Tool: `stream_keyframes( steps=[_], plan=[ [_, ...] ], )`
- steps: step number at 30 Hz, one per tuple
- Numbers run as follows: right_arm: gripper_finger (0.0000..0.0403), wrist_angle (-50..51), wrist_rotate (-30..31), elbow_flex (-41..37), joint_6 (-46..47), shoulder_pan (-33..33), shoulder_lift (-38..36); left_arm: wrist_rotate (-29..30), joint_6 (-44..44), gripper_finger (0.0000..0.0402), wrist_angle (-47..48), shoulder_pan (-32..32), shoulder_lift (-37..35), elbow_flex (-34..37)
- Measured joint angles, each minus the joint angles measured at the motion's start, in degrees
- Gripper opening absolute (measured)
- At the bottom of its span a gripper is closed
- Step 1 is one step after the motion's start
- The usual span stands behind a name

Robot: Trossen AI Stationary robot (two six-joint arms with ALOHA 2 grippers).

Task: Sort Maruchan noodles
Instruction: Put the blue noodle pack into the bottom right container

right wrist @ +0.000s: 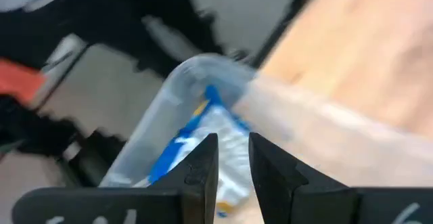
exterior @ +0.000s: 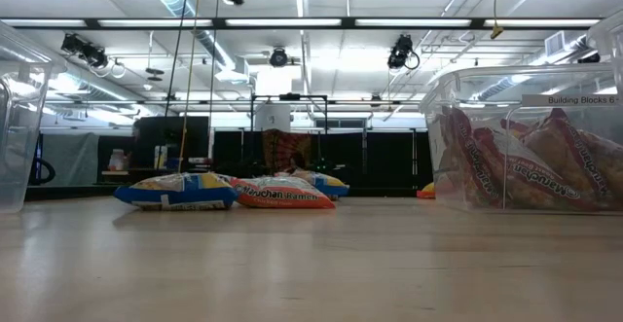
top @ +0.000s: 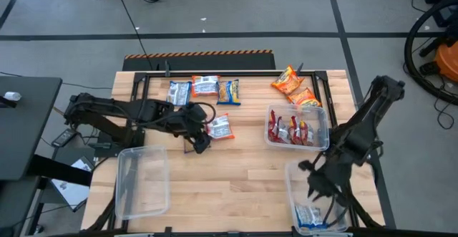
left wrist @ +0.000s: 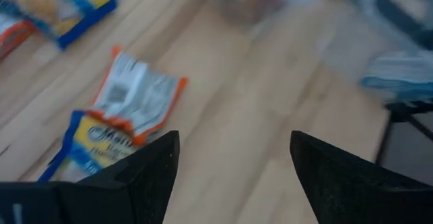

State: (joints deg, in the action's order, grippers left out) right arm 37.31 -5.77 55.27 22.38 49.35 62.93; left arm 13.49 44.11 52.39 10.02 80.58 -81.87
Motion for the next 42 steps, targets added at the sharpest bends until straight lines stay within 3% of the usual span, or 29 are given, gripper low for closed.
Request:
stream_keyframes(
  steps=[9,14,21,26,29,36,39,42],
  plan=[
    [0.0089,4.52,29.67,6.01,-1.12,-0.09,-9.0,-2.19,7.64,0.0286,-0.71,-2.05,-0.05,12.31],
    [0.0098,4.42,39.92,6.06,-2.07,-2.22,-13.39,-3.0,16.18,0.0286,-4.68,-6.76,-0.83,18.77],
    [0.0115,4.17,44.76,4.59,-3.9,-9.05,-15.4,0.4,29.67,0.0286,-5.71,-14.77,-0.81,27.75],
    [0.0117,1.53,45.2,4.41,-1.9,-14.4,-14.67,-2.72,34.68,0.0286,-14.48,-18.71,-0.83,33.02],
    [0.0117,0.35,45.19,4.41,-1.5,-16.78,-13.84,-6.26,33.3,0.0286,-19.12,-20.7,-0.83,36.45],
    [0.0117,-0.03,44.84,4.39,0.6,-20.33,-11.0,-5.3,30.46,0.0286,-20.52,-24.2,-2.99,42.02],
    [0.0117,-0.03,44.73,4.39,0.92,-21.11,-9.58,-11.7,27.68,0.0284,-25.06,-27.89,-4.1,46.11],
    [0.0117,-0.06,44.65,4.39,2.75,-21.81,-8.17,-13.57,25.84,0.0274,-29.32,-30.47,-5.87,50.24]
  ],
)
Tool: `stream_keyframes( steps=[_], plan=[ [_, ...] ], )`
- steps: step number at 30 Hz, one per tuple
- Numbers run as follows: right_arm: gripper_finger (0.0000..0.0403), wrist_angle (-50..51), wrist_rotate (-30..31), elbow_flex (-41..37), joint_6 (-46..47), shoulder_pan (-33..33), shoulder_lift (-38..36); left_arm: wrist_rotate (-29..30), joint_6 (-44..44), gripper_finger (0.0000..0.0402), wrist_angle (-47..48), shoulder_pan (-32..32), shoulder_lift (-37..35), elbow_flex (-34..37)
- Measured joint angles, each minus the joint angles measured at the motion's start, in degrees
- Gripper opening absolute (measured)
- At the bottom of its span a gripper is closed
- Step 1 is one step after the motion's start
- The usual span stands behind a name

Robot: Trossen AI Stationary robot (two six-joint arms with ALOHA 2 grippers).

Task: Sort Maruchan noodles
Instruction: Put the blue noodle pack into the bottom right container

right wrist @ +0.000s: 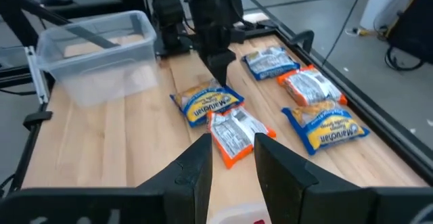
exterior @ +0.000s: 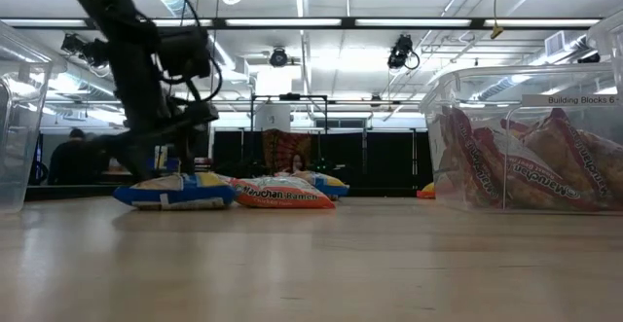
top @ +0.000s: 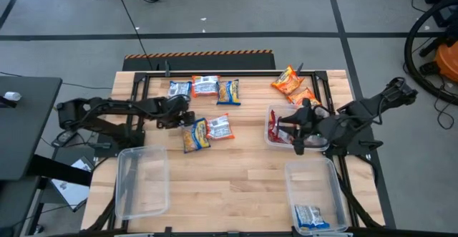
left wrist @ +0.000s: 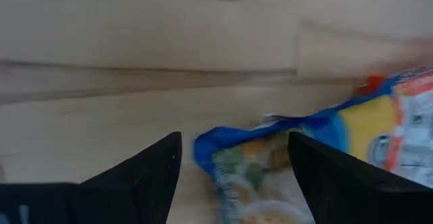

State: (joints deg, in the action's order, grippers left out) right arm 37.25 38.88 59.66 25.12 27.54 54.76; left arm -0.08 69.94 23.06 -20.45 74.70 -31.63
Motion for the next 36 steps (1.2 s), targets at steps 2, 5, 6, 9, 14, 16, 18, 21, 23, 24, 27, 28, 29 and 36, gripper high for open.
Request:
stream_keyframes(
  steps=[2,5,6,9,14,16,18,21,23,24,27,28,29,36],
  plan=[
    [0.0117,-0.18,-0.39,0.0,1.52,-0.4,0.91,-0.92,-1.06,0.0265,-2.04,-0.39,-1.41,2.18],
    [0.0117,-0.35,-1.07,0.0,3.72,-1.12,2.0,-1.43,-2.6,0.0253,-6.23,-0.39,-3.64,5.09],
    [0.0117,-0.45,-1.06,0.0,4.1,-1.43,2.35,-1.97,-2.93,0.025,-8.25,-0.43,-4.03,6.63],
    [0.0117,-0.84,-1.06,-0.02,4.32,-2.79,3.29,-6.12,-3.14,0.0239,-18.91,-0.8,-4.26,11.71],
    [0.0117,-2.08,-1.1,-0.02,4.76,-5.67,4.5,-9.69,-8.43,0.0206,-32.25,0.14,-4.22,17.8],
    [0.0117,-2.4,-1.31,-0.02,4.73,-7.13,4.94,-10.91,-11.74,0.0184,-35.46,0.35,-4.17,19.23],
    [0.0117,-3.72,-2.27,-0.04,3.84,-8.51,5.33,-12.52,-14.55,0.0157,-36.31,0.51,-4.09,19.89],
    [0.0117,-8.5,-6.64,-0.04,-2.84,-10.26,6.52,-15.51,-19.84,0.0104,-36.49,0.53,-4.22,20.04],
    [0.0117,-11.77,-8.59,-0.04,-7.4,-11.13,8.23,-18.14,-24.33,0.0063,-38.06,0.53,-4.27,19.91],
    [0.0117,-13.18,-8.78,-0.04,-8.49,-11.56,9.28,-19.6,-26.4,0.0041,-38.06,0.47,-4.31,19.19],
    [0.0117,-15.5,-9.51,1.05,-9.07,-13.45,13.48,-24.22,-30.69,0.0012,-37.94,0.56,-5.69,15.5],
    [0.0117,-15.64,-10.94,1.89,-9.03,-14.21,15.0,-24.47,-31.75,0.0012,-37.36,0.95,-6.03,13.88],
    [0.0119,-15.59,-12.39,2.83,-9.03,-14.92,16.49,-24.28,-33.14,0.0012,-35.6,1.43,-6.57,12.08],
    [0.015,-18.38,-15.52,9.63,-12.06,-18.92,25.79,-14.33,-44.3,0.0012,-21.0,5.79,-7.68,-3.8]
  ],
)
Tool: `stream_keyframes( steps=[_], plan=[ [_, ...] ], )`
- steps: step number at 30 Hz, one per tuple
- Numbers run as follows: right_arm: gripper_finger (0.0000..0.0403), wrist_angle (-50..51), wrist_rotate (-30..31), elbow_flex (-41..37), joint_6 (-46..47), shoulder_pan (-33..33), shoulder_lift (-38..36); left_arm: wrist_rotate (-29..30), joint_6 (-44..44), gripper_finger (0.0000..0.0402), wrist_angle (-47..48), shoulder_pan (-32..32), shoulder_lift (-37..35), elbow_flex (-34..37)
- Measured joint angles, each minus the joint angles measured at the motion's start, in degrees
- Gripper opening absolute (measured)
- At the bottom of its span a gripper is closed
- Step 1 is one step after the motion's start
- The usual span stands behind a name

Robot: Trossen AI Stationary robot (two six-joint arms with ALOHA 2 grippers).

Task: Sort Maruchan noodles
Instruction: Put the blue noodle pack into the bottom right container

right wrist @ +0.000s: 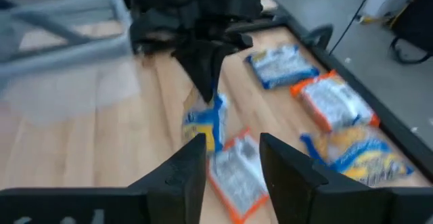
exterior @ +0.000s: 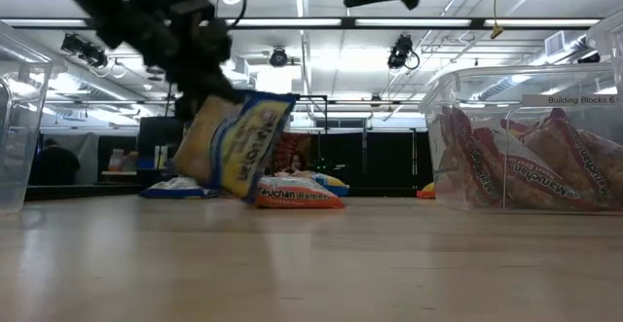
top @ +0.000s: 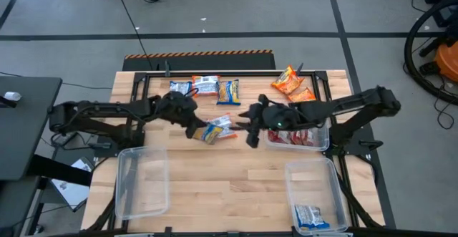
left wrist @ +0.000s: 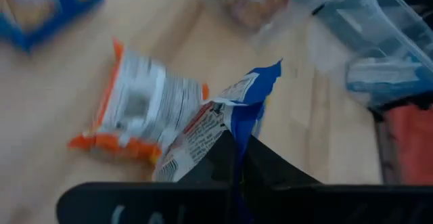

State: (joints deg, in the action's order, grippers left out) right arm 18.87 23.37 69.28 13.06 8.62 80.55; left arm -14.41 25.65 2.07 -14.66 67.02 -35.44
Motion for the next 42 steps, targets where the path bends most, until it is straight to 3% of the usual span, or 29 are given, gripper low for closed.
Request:
stream_keyframes(
  steps=[7,14,23,31,37,40,42],
  plan=[
    [0.0188,-3.66,-3.04,1.15,1.16,-4.5,3.39,9.44,-8.48,0.0012,8.12,3.31,-0.02,-11.41],
    [0.0186,-10.8,-12.89,1.15,-6.26,-8.25,5.8,15.02,-17.79,0.0012,9.88,5.82,2.19,-16.96],
    [0.0178,-9.26,-14.24,1.08,-7.0,-9.04,8.48,17.55,-22.18,0.0012,9.32,10.11,8.67,-23.53],
    [0.0127,-5.75,-16.4,1.19,-5.58,-9.11,7.92,18.91,-22.42,0.0019,11.09,12.89,9.51,-26.09],
    [0.0056,-5.83,-19.8,1.22,-5.53,-9.09,8.33,19.17,-22.27,0.0027,11.35,13.03,9.7,-26.34],
    [0.0013,-5.66,-20.03,1.17,-5.26,-9.09,8.33,18.66,-22.25,0.0054,11.22,12.96,9.18,-26.5],
    [0.001,-5.67,-20.05,1.17,-5.26,-9.09,8.33,17.87,-21.96,0.0085,11.61,12.96,8.92,-27.27]
  ],
)
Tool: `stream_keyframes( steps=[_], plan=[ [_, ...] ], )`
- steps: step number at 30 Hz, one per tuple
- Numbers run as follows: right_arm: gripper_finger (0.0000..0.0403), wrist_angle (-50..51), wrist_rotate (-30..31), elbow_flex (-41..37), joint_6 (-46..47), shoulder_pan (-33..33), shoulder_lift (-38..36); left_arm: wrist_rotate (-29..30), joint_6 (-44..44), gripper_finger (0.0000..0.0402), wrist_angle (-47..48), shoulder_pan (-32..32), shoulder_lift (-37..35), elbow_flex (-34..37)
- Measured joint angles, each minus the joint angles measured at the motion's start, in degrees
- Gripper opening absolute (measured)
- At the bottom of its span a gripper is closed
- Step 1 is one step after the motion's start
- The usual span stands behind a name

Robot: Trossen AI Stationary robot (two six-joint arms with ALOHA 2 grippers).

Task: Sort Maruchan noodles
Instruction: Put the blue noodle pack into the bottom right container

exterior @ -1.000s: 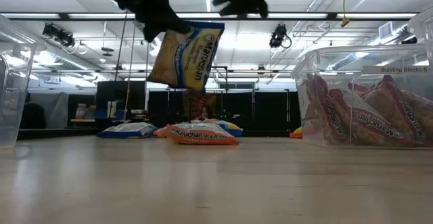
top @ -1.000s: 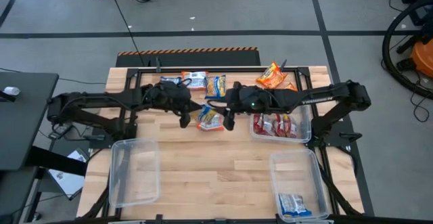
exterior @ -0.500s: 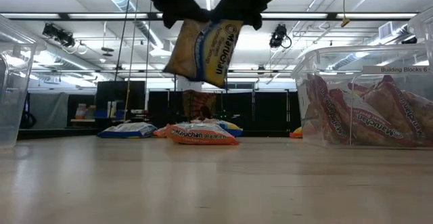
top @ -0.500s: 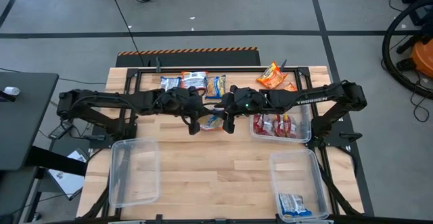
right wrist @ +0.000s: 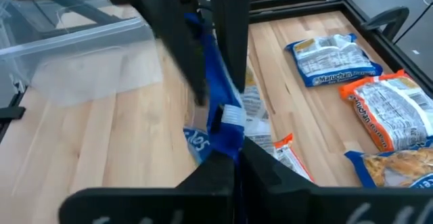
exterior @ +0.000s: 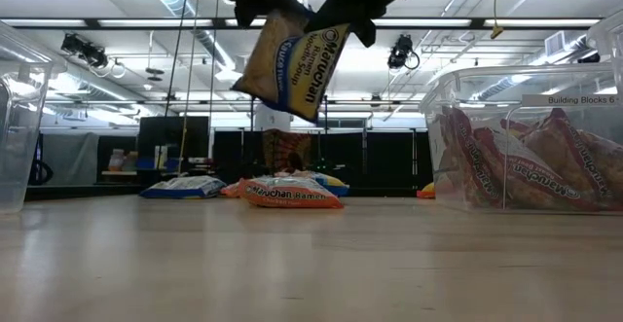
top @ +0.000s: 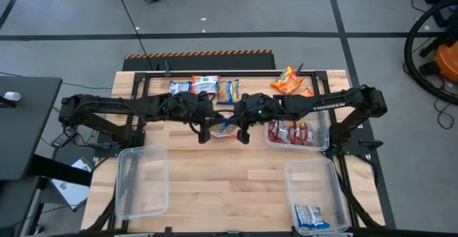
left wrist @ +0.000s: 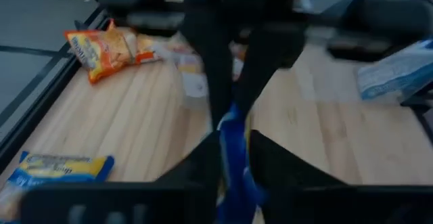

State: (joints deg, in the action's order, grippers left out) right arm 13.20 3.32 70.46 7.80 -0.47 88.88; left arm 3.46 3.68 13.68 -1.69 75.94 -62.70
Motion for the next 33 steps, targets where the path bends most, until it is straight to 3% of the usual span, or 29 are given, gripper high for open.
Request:
stream_keyframes(
  steps=[5,10,15,20,26,33],
  plan=[
    [0.0007,1.26,-0.03,-0.15,0.52,0.19,-0.7,0.77,-2.17,0.0186,10.39,0.04,0.04,-6.32],
    [0.0007,3.32,-4.45,-0.15,5.34,2.75,-7.34,5.52,-3.94,0.0257,26.73,0.0,-0.67,-18.43],
    [0.0005,10.67,-13.42,-0.15,11.47,9.4,-16.88,7.93,-1.77,0.0273,29.97,0.01,-2.32,-25.41],
    [0.0005,22.15,-15.64,-0.04,22.19,20.35,-26.85,12.66,1.05,0.0274,24.15,0.0,-4.67,-26.13],
    [0.0005,36.04,-7.39,-1.03,39.19,39.09,-34.9,13.96,6.15,0.0274,20.33,0.06,-4.76,-26.0],
    [0.0005,37.95,4.91,-9.95,51.49,57.03,-37.25,14.64,12.34,0.0274,17.25,0.07,-1.91,-26.05]
  ],
)
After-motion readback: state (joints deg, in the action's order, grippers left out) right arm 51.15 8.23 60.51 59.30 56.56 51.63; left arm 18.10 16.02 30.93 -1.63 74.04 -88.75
